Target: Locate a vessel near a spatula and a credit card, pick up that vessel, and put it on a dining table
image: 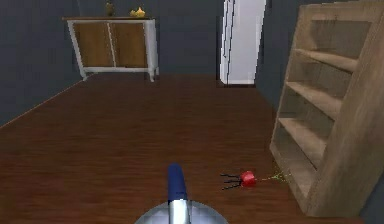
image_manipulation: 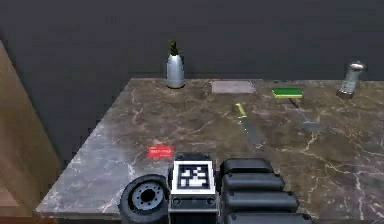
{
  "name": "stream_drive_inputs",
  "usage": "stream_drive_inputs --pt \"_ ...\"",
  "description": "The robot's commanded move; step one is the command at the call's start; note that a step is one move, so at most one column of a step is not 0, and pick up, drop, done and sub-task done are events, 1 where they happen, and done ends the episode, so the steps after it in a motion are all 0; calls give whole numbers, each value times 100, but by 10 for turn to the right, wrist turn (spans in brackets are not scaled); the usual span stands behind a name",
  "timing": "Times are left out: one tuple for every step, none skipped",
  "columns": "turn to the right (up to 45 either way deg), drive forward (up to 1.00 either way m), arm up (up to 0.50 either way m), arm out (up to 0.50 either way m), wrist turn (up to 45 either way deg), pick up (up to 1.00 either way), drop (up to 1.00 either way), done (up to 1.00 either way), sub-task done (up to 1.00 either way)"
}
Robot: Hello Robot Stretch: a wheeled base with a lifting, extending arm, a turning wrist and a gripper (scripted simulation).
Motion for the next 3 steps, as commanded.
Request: stream_drive_inputs --pt "-450 0 0 0 0 0 0 0 0" --pt "-420 0 0 0 0 0 0 0 0" --pt "0 25 0 0 0 0 0 0 0"
